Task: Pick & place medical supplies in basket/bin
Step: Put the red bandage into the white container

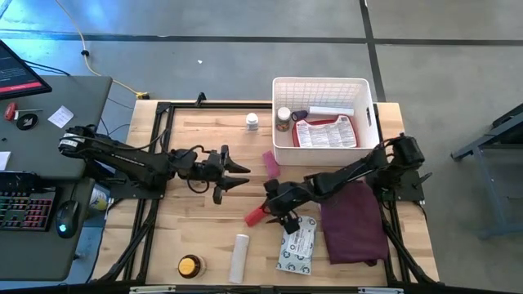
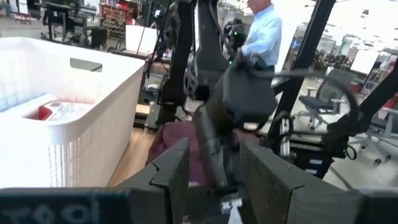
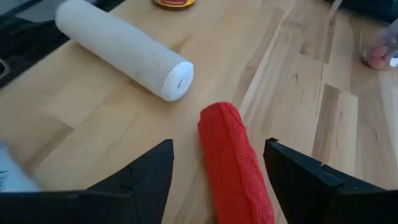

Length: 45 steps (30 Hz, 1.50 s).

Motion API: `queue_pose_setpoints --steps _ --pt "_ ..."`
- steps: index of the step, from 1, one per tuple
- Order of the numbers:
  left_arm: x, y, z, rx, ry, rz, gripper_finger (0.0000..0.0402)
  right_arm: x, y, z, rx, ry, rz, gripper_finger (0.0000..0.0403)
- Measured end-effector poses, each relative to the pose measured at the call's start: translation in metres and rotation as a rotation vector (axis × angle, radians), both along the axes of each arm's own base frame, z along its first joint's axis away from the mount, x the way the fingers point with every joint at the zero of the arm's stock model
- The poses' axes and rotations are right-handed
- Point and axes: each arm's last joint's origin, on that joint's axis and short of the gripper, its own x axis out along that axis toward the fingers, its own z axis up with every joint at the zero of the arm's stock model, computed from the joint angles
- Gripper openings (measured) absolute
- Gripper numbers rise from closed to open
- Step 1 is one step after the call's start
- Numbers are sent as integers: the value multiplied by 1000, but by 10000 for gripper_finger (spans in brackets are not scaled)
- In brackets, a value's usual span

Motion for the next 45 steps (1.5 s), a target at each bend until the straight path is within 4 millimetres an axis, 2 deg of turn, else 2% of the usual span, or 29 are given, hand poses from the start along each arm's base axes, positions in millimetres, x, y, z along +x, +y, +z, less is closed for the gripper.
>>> queue_pose_setpoints --steps 6,12,19,24,35,38,40,45 --pt "0 0 0 0 1 -1 177 9 -6 -23 -33 14 -10 265" --pt "0 0 0 0 2 -1 177 14 -12 -50 -78 65 -49 271" --pt "0 0 -1 1 7 -1 177 16 -14 -54 -85 58 -55 268" --pt "0 0 -1 1 9 -1 177 15 -9 -52 -85 40 -40 238" --pt "0 0 -1 0 10 -2 177 14 -6 -52 -92 47 -31 126" --pt "0 0 -1 0 14 -2 177 12 -6 -47 -96 52 -35 112" --pt "0 0 -2 2 25 -2 177 9 -7 -36 -102 48 -43 107" --pt "0 1 -6 9 60 26 177 -8 -6 21 -126 -44 -95 106"
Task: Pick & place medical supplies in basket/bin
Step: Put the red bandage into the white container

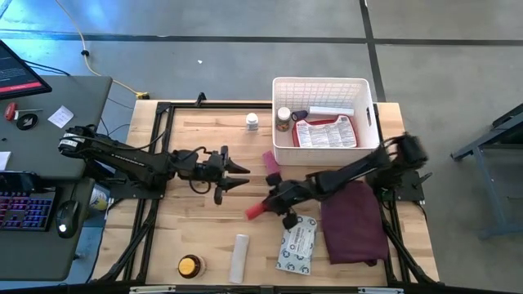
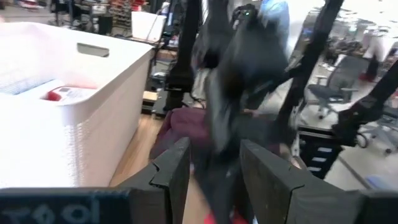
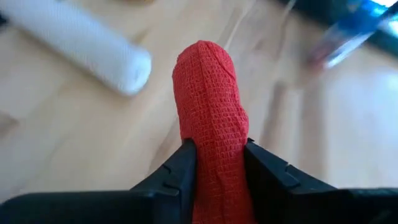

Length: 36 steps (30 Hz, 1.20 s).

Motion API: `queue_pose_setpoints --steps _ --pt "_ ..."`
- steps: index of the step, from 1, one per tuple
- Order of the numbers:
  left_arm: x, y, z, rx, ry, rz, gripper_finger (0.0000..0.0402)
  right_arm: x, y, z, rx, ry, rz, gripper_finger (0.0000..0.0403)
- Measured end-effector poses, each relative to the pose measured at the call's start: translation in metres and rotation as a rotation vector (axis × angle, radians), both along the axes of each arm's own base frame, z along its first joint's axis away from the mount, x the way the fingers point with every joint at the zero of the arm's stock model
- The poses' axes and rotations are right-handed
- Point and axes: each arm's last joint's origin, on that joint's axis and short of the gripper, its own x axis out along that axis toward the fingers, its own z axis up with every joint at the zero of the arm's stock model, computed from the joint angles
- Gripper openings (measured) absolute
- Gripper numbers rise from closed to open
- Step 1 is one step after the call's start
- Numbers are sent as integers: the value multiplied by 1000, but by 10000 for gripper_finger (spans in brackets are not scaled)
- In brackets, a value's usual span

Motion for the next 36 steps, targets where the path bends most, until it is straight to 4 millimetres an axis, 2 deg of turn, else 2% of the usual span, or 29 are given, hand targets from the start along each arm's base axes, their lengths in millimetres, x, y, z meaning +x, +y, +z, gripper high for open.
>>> queue_pose_setpoints --steps 5,9,13,17,21,25,31,36 --pt "0 2 -5 12 48 70 177 -36 -6 76 -59 -186 -84 104" --pt "0 4 -10 29 98 137 177 -72 -26 125 -159 -314 -251 104" --pt "6 4 -21 81 150 155 177 -105 -58 158 -189 -401 -430 104" --pt "16 2 -31 152 159 154 177 -127 -96 176 -198 -460 -608 104" --pt "26 4 -39 209 182 274 177 -140 -136 181 -180 -482 -786 104" --pt "36 5 -42 248 233 341 195 -142 -175 171 -141 -432 -871 106" --pt "50 3 -45 264 282 354 276 -136 -228 140 -65 -287 -938 106" --pt "57 3 -49 263 294 370 337 -130 -264 106 -82 -125 -979 109"
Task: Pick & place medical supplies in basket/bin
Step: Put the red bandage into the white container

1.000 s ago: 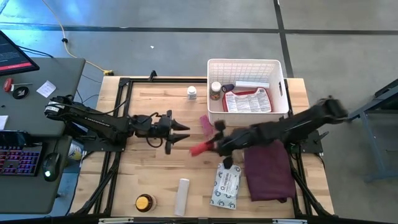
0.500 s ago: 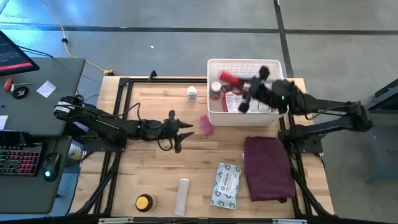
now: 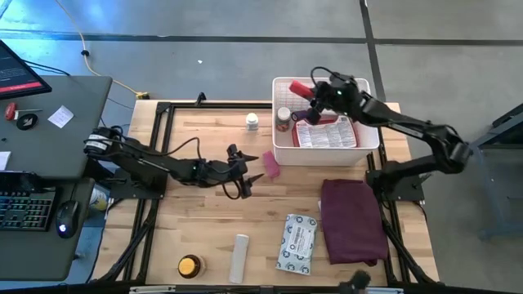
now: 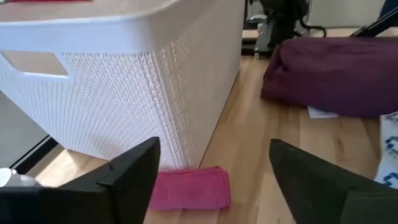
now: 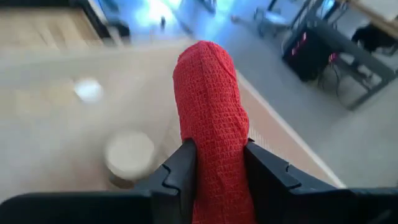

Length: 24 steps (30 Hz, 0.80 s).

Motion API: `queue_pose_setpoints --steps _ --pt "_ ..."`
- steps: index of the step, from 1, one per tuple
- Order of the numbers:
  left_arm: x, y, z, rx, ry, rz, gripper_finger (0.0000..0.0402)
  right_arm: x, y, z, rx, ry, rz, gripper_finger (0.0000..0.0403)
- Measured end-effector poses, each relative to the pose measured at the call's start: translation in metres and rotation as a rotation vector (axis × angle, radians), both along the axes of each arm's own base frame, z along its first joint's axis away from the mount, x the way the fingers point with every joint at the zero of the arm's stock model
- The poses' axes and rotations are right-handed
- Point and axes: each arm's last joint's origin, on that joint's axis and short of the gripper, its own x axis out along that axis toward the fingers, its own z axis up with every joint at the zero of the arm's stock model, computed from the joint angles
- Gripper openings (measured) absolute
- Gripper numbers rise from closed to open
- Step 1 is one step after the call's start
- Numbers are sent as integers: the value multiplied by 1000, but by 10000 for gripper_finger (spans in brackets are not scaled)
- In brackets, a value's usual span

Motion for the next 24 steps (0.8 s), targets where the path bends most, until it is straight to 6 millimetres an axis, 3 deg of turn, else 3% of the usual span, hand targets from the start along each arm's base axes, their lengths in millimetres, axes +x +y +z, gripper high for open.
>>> queue_pose_setpoints --steps 5,9,15,24 --pt "6 3 -7 23 22 68 371 2 -27 -31 31 133 -28 109" --pt "11 12 -13 -2 27 96 379 2 -38 -43 49 177 -36 110" --pt "17 17 -32 -23 83 109 371 1 -40 -44 67 162 -11 123" --pt "19 24 -38 -90 63 164 358 1 -39 -44 80 150 5 206"
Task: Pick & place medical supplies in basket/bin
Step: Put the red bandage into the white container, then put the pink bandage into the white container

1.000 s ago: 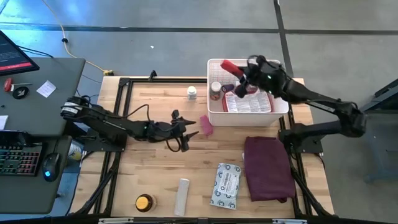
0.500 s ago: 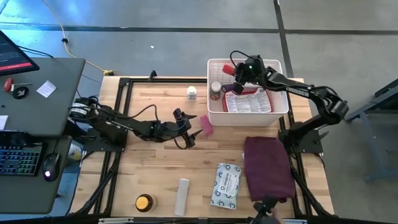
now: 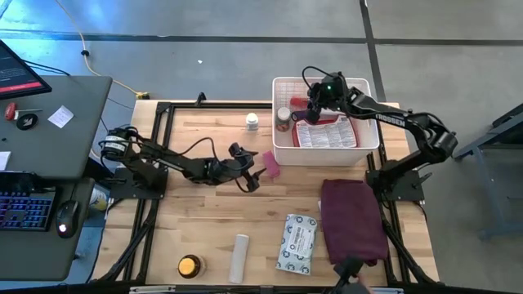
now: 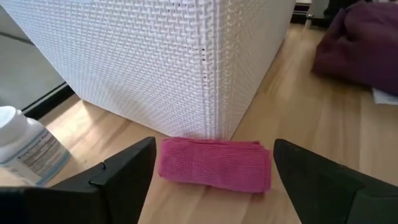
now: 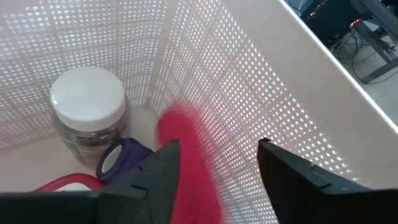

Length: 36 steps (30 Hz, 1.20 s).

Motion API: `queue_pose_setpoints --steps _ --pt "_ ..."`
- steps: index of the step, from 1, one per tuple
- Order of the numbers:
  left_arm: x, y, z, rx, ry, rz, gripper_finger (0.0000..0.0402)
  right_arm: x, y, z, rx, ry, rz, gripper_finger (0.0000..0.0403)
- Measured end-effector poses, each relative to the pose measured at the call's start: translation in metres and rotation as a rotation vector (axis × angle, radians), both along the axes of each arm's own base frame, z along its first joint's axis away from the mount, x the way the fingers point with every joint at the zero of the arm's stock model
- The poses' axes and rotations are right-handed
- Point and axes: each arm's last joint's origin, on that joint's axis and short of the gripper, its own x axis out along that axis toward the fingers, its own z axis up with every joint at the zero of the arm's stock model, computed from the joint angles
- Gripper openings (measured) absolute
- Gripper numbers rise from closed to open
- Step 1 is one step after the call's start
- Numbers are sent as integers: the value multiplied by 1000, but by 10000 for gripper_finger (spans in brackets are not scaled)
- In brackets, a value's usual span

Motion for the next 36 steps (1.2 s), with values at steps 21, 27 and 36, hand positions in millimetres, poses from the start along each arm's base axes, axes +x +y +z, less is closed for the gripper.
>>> queue_pose_setpoints --steps 21,27,36 --pt "4 9 -8 -151 -12 -102 353 -49 133 107 14 -446 353 223" --pt "20 9 -24 8 123 -143 353 -67 181 103 54 -489 493 212" --pt "58 -19 -44 596 487 -284 353 -55 222 39 123 -453 699 211"
